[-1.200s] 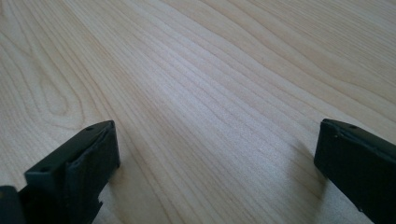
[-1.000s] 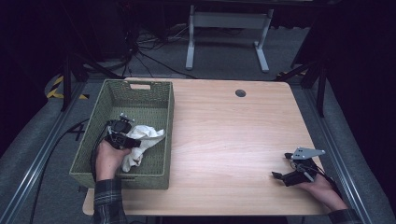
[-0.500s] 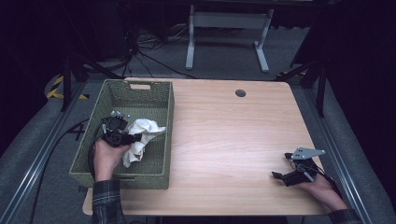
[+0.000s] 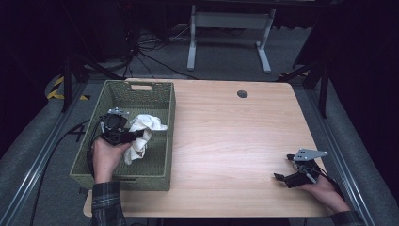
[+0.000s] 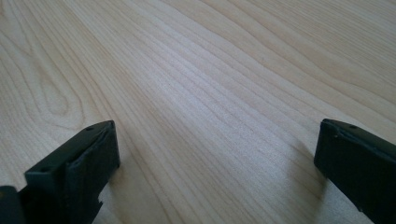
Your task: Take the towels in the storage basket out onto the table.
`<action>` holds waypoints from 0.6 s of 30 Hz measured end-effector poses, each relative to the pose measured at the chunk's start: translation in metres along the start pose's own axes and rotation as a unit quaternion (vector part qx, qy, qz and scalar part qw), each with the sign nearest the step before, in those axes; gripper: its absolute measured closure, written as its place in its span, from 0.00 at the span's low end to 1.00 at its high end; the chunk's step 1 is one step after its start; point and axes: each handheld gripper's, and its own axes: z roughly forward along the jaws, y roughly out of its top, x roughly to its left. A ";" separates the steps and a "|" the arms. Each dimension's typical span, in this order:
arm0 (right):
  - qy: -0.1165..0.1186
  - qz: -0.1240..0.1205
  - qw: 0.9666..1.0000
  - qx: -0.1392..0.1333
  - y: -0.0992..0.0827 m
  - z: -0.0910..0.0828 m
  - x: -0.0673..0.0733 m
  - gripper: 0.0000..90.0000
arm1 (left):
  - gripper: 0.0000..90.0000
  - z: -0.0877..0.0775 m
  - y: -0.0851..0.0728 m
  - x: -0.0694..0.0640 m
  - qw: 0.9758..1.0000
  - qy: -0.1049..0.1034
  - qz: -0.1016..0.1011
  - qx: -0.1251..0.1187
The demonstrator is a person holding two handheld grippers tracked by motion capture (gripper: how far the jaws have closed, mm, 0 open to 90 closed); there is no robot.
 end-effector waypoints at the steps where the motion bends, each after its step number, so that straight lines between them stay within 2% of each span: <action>1: 0.000 0.000 1.000 0.000 0.000 0.000 0.000 0.00 | 0.81 -0.002 0.001 -0.001 1.000 0.000 0.001 -0.003; 13: 0.000 0.000 1.000 0.000 0.000 0.000 0.000 0.00 | 0.82 -0.031 0.017 -0.023 0.999 -0.006 0.037 -0.039; 18: 0.000 0.000 1.000 0.001 0.000 0.000 0.000 0.00 | 0.82 -0.038 0.021 -0.031 0.998 -0.020 0.037 -0.054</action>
